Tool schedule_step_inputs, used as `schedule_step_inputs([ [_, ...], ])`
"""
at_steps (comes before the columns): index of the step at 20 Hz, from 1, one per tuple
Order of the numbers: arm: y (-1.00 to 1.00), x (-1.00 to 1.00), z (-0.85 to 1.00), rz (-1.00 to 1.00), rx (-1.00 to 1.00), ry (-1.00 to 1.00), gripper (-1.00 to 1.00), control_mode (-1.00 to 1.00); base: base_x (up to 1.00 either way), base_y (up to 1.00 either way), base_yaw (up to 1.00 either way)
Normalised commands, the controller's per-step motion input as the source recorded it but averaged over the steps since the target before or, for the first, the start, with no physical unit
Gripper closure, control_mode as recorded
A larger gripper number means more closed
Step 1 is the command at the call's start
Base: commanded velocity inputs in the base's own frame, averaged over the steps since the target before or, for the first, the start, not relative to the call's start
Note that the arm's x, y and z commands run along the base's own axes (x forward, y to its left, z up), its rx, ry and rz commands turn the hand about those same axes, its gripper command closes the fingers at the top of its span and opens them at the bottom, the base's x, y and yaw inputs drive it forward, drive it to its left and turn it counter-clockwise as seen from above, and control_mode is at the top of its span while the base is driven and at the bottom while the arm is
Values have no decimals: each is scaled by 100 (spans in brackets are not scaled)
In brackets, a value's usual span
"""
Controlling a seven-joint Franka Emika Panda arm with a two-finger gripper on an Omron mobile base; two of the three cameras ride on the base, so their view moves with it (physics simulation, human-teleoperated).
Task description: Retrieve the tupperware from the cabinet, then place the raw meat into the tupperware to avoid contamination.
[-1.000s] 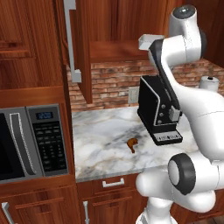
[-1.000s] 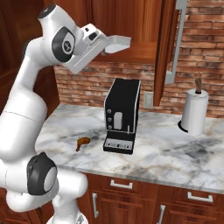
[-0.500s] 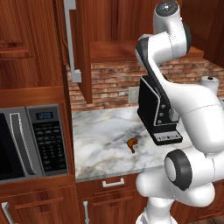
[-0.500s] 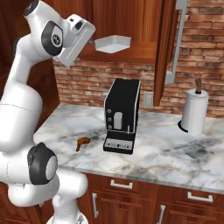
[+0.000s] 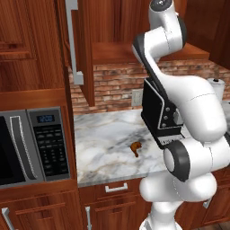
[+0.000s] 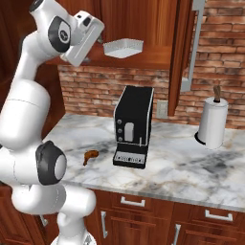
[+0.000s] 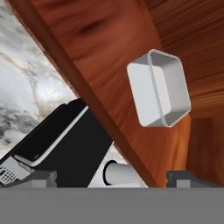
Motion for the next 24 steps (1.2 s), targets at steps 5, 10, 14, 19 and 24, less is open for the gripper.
schedule_step_inputs([
  [5, -1, 16, -10, 0, -1, 0, -100, -100, 0, 0, 0],
  [10, -4, 29, -24, 0, 0, 0, -100, -100, 0, 0, 0],
  [14, 0, 36, -5, 0, 0, 0, -100, -100, 0, 0, 0],
  [19, -3, 40, 0, 0, 0, 0, -100, -100, 0, 0, 0],
  [24, -4, 42, 0, 0, 0, 0, -100, -100, 0, 0, 0],
])
